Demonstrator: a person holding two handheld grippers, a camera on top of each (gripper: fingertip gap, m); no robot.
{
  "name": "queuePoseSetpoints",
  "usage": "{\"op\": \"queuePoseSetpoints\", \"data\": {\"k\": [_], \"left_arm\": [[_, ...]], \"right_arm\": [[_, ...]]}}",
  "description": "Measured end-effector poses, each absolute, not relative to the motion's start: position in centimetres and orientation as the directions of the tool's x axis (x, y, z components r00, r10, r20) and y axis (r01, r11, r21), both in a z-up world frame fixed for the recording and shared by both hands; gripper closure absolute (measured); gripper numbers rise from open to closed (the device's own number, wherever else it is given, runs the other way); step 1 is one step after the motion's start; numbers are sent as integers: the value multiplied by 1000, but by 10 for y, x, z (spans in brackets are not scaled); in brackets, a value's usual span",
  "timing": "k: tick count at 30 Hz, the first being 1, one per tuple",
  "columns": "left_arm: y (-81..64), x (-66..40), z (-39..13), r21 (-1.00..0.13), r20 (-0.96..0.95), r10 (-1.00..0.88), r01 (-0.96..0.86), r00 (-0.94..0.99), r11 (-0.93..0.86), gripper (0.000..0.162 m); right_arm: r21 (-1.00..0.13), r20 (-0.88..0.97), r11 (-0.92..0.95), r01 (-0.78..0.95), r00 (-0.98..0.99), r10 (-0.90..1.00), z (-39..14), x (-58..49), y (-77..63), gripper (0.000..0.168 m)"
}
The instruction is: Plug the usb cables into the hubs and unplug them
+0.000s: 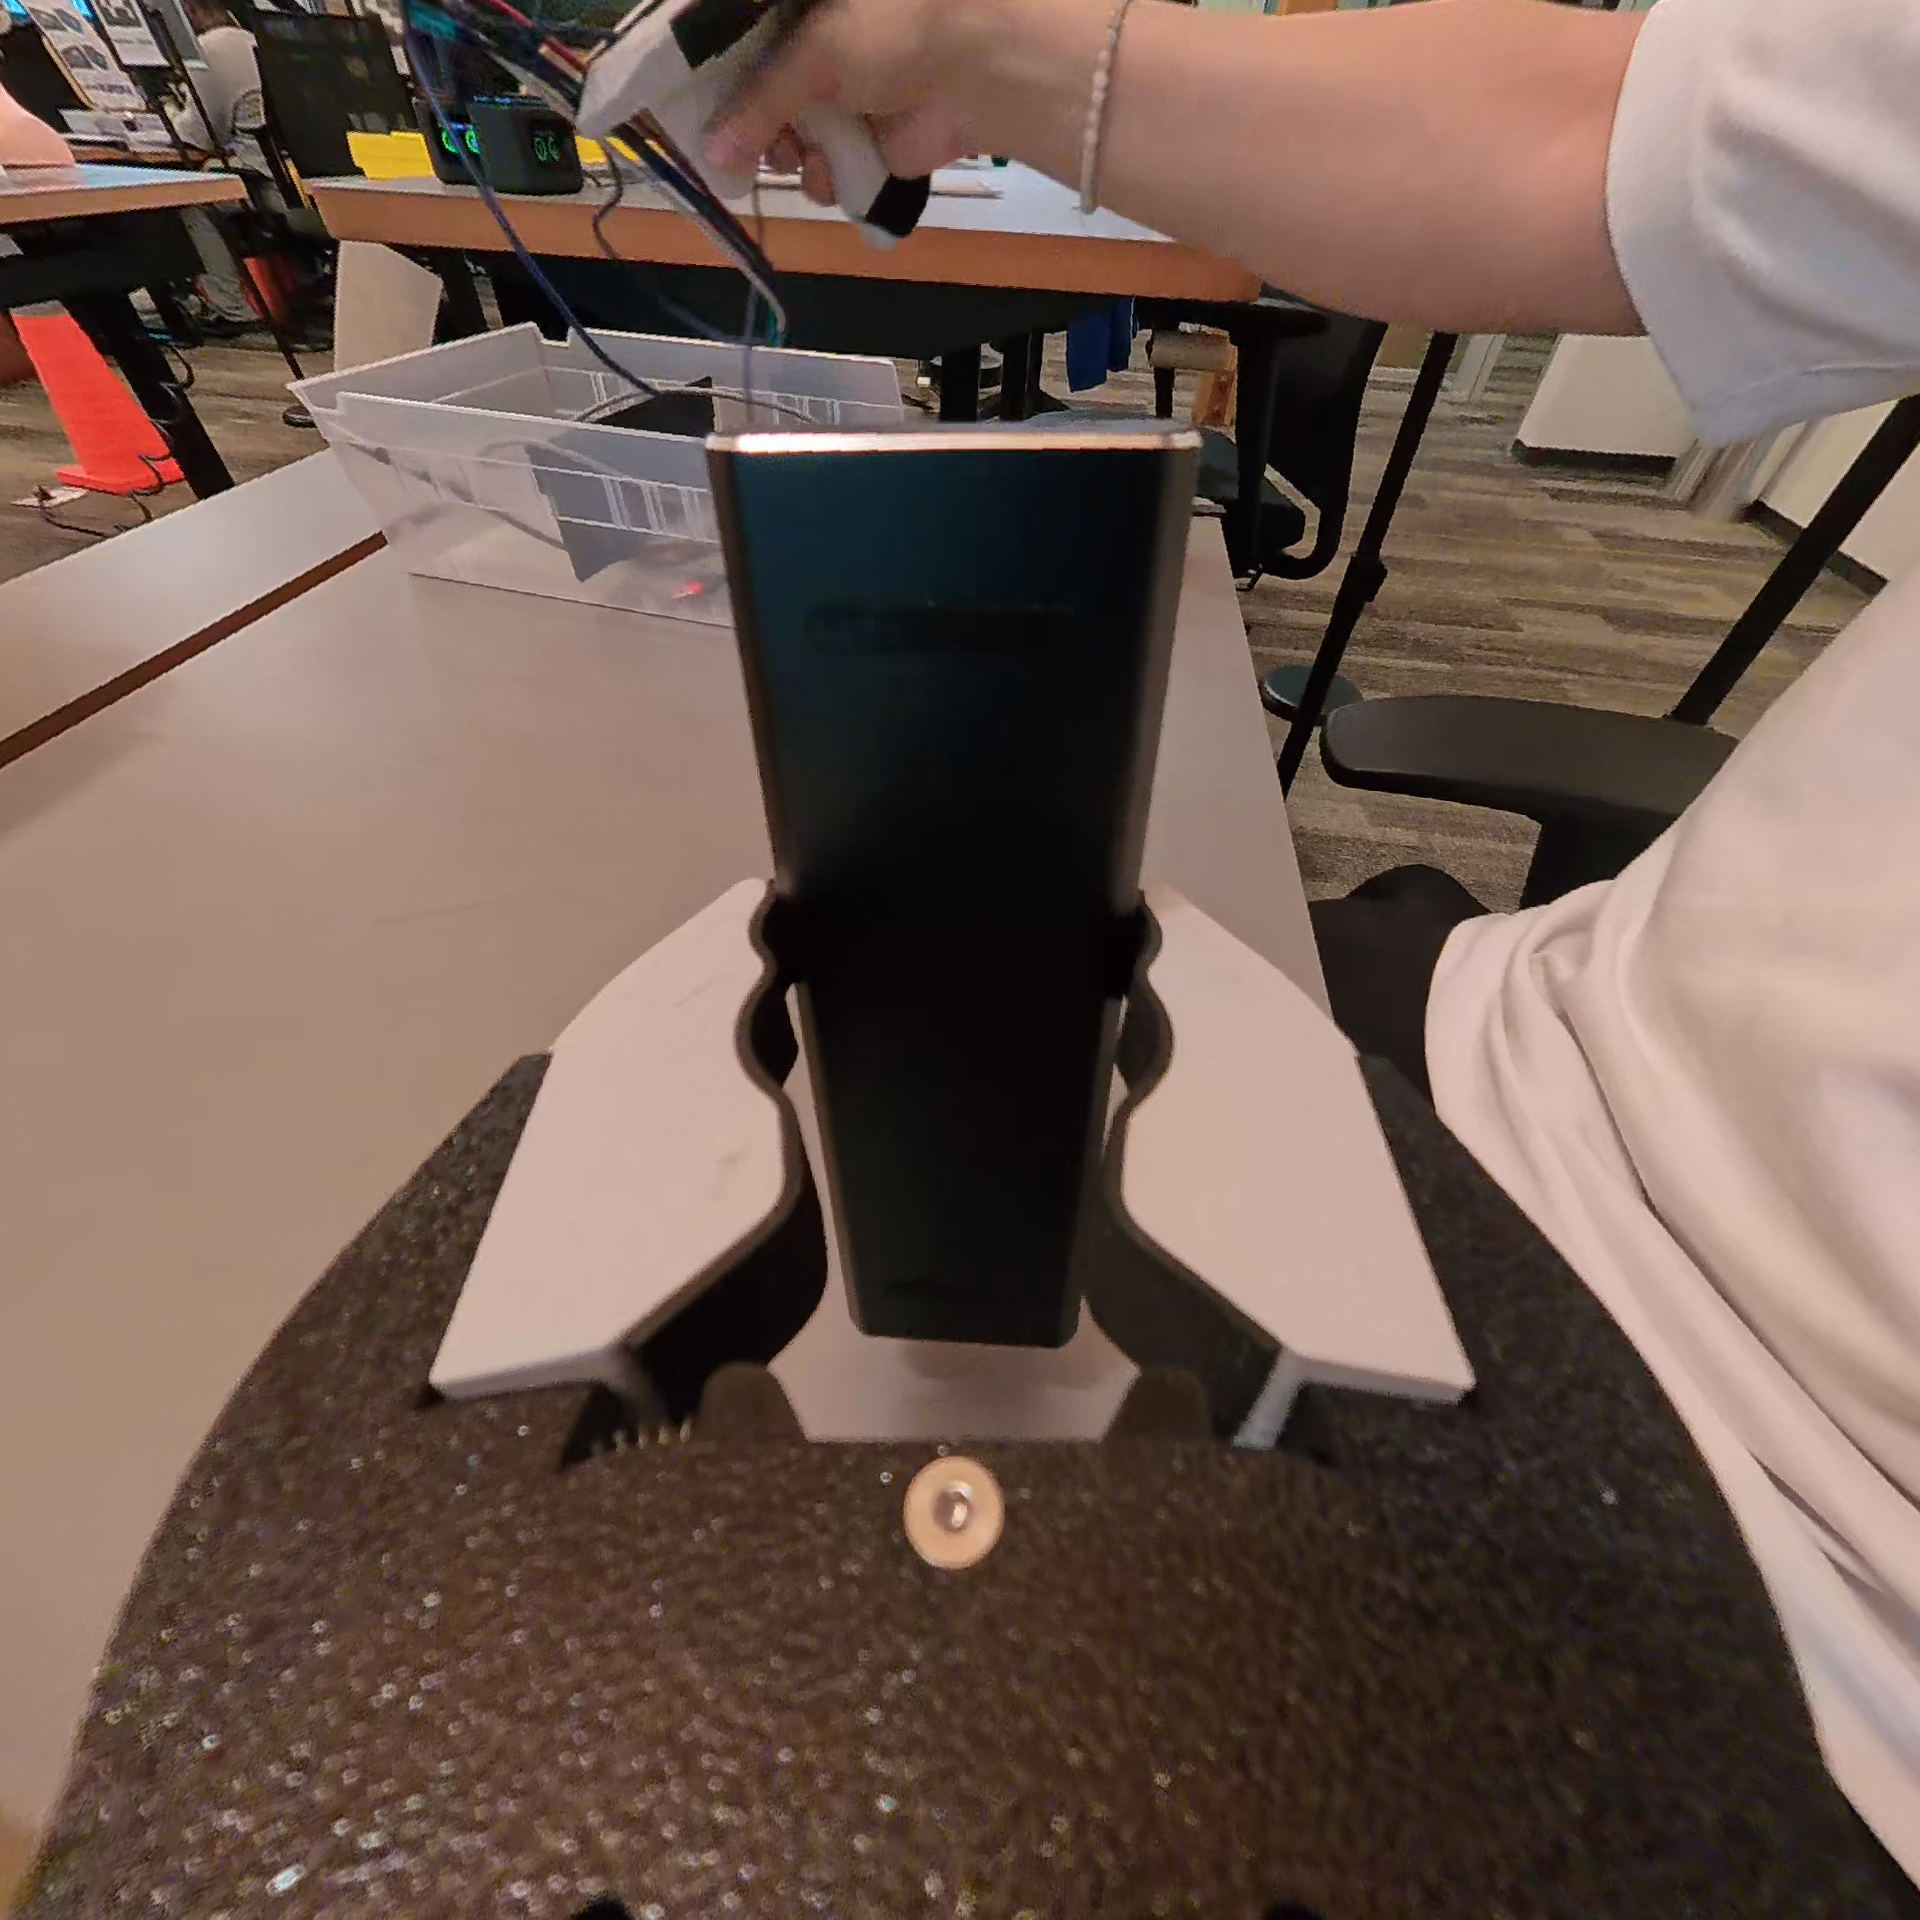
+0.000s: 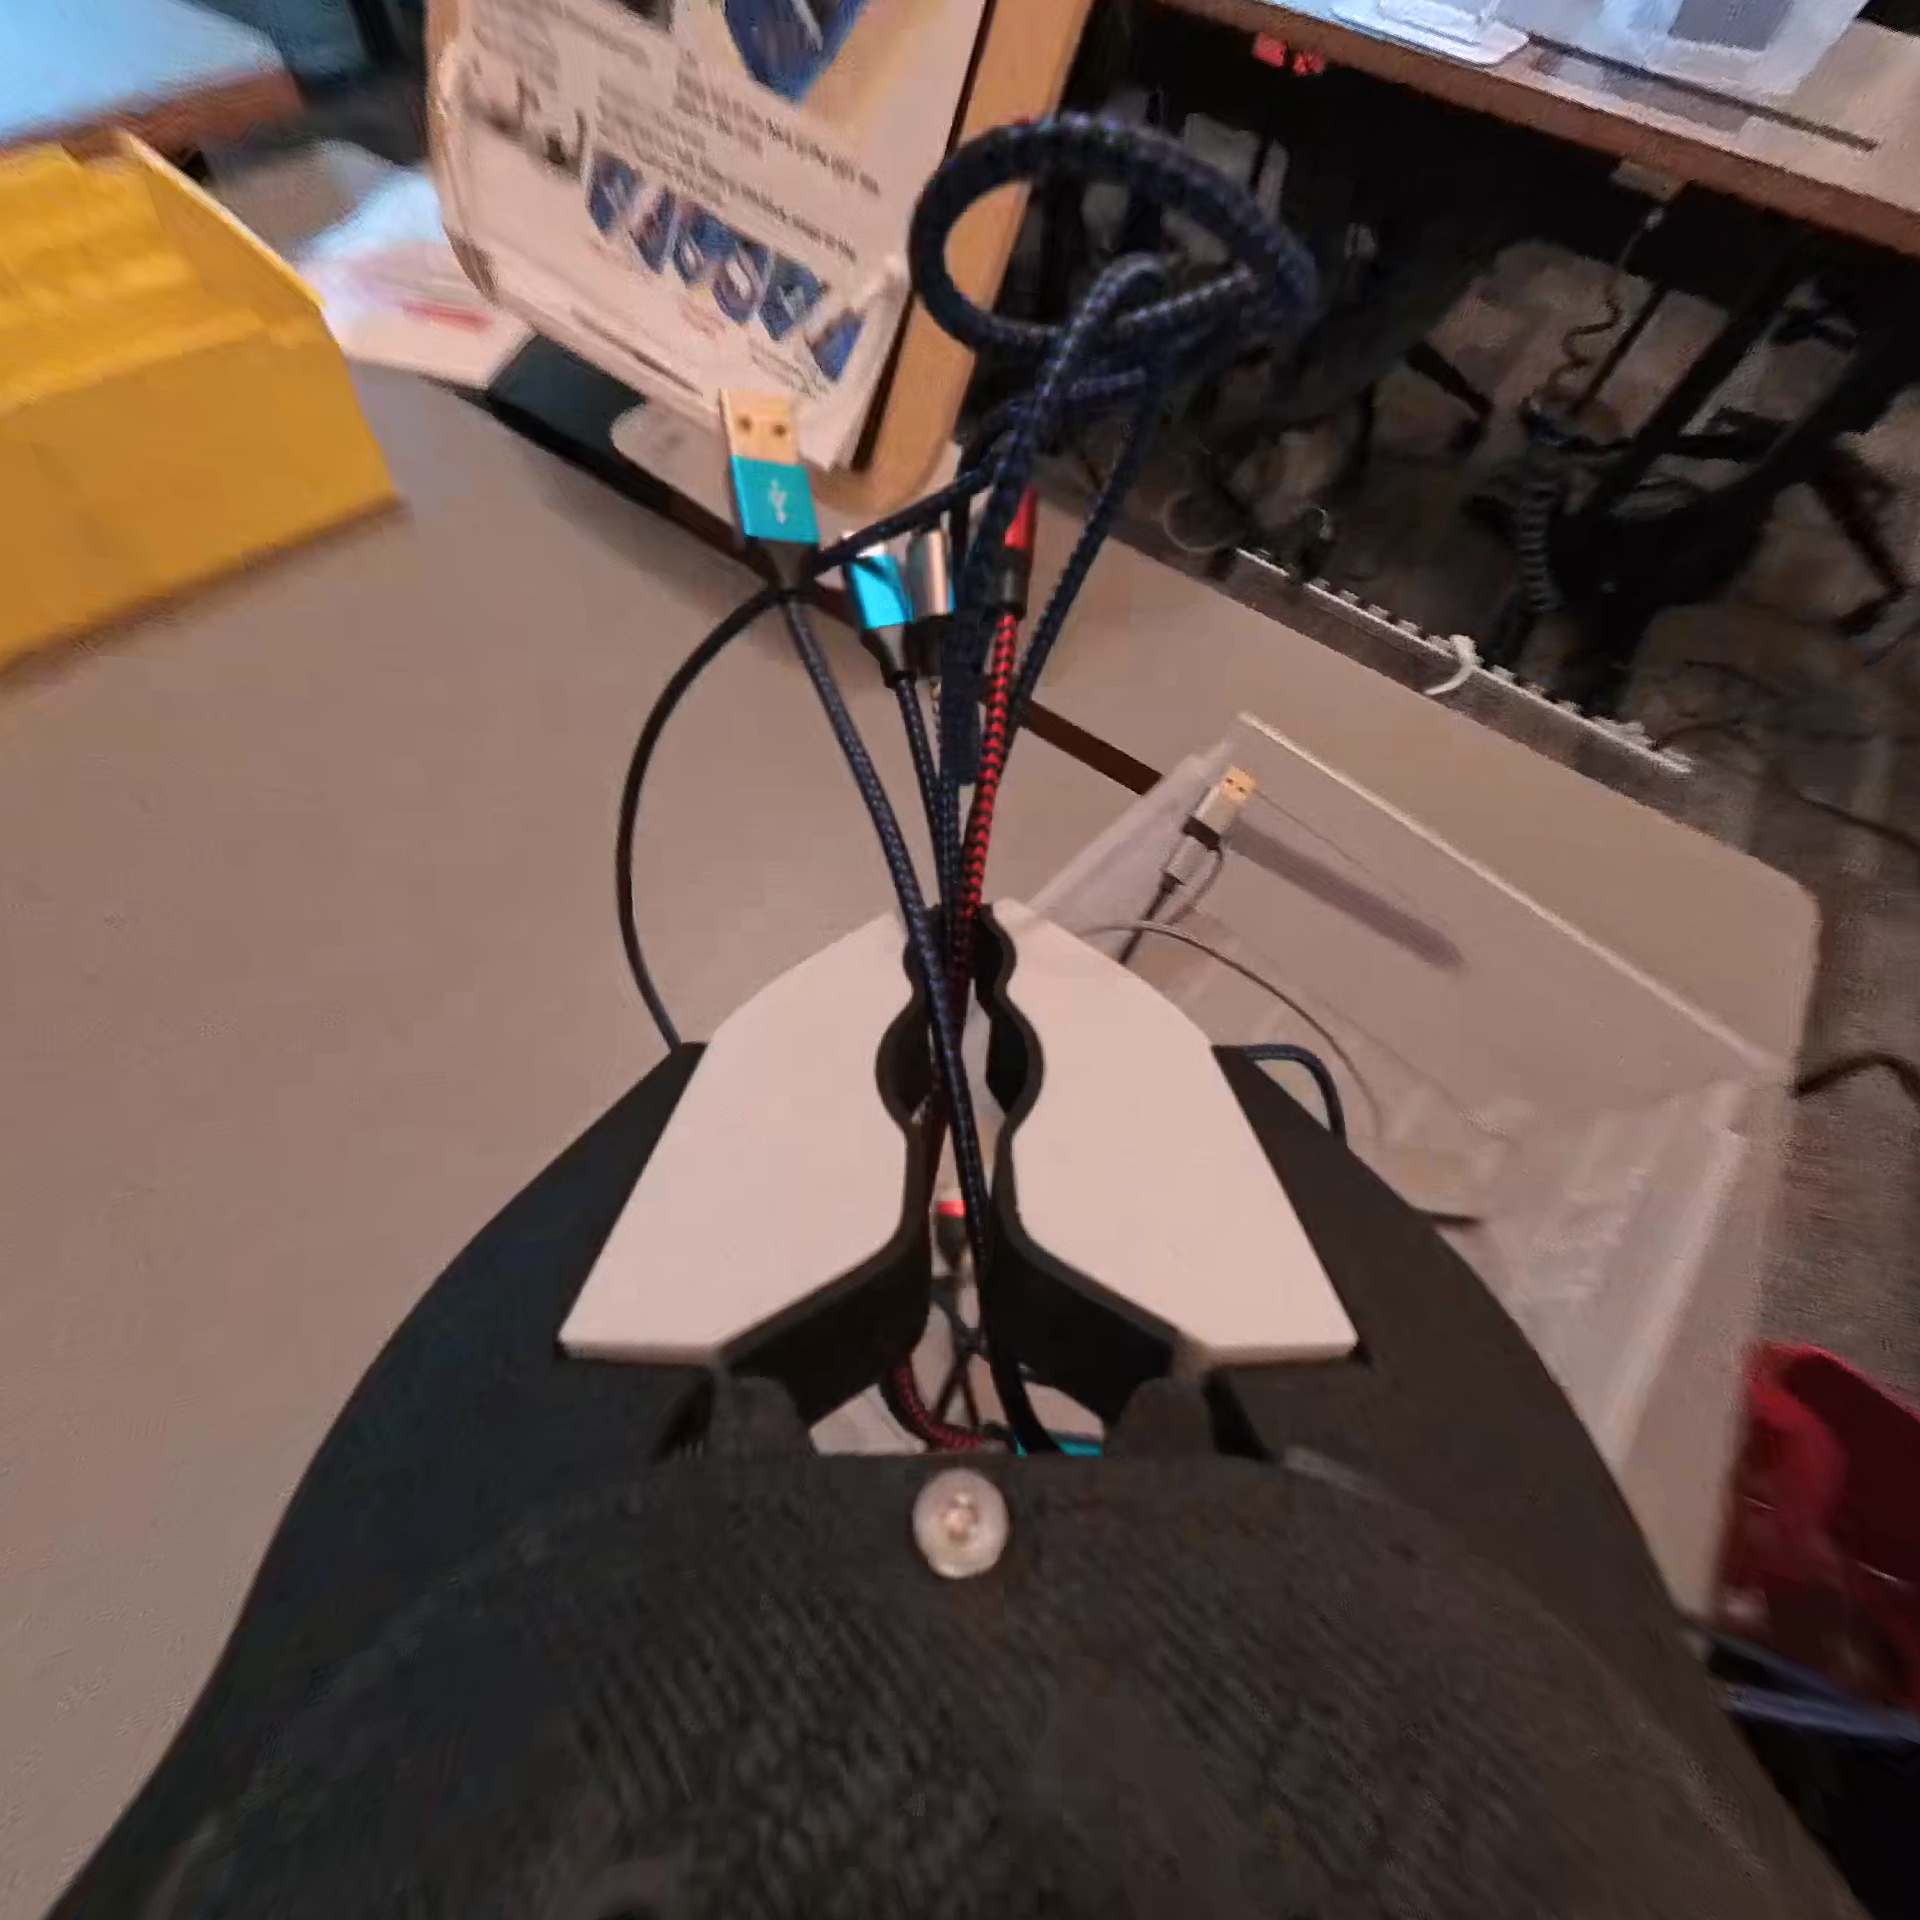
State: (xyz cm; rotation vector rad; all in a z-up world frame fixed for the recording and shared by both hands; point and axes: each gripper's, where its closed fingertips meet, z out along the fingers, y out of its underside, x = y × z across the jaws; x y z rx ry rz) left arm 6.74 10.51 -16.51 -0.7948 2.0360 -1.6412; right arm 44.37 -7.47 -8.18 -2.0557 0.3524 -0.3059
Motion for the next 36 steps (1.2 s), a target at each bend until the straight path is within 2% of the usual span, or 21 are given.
{"op": "queuePoseSetpoints", "data": {"k": [3,5,7,11,17,19,21,25,29,33,35,36], "left_arm": [[104,67,-166,-973,40,-651,-178,-758,148,103],[104,67,-167,-972,40,-649,-179,-760,150,103],[104,66,-168,-972,42,-649,-181,-760,149,103],[107,66,-170,-972,51,-653,-186,-756,140,103],[108,69,-174,-975,89,-646,-200,-758,101,103],[105,71,-177,-973,97,-640,-208,-762,100,103],[102,71,-179,-970,93,-635,-213,-767,115,103],[98,71,-182,-966,86,-630,-218,-772,136,103],[101,71,-183,-967,94,-634,-222,-768,126,103],[102,71,-181,-969,99,-635,-220,-766,114,103],[101,71,-181,-969,99,-634,-219,-767,114,103],[101,71,-182,-969,98,-634,-219,-767,115,103]], "right_arm": [[-915,-154,-301,-269,922,-357,-88,452,-65,163],[-903,-317,-175,-392,884,-344,-95,461,-67,163],[-881,-383,-107,-460,828,-409,-111,478,-81,162],[-834,-246,-249,-492,735,-632,-173,505,-132,163],[-801,-100,-376,-467,723,-684,-208,507,-146,163],[-774,51,-511,-375,766,-640,-219,505,-136,163],[-688,191,-670,-278,822,-537,-235,495,-121,161],[-535,337,-831,-152,863,-375,-240,488,-113,157],[-434,353,-895,-102,895,-273,-225,482,-122,130],[-531,293,-843,-83,916,-275,-188,473,-116,101],[-568,240,-816,-110,926,-292,-171,467,-118,78],[-584,217,-801,-130,926,-309,-162,466,-120,74]]}}
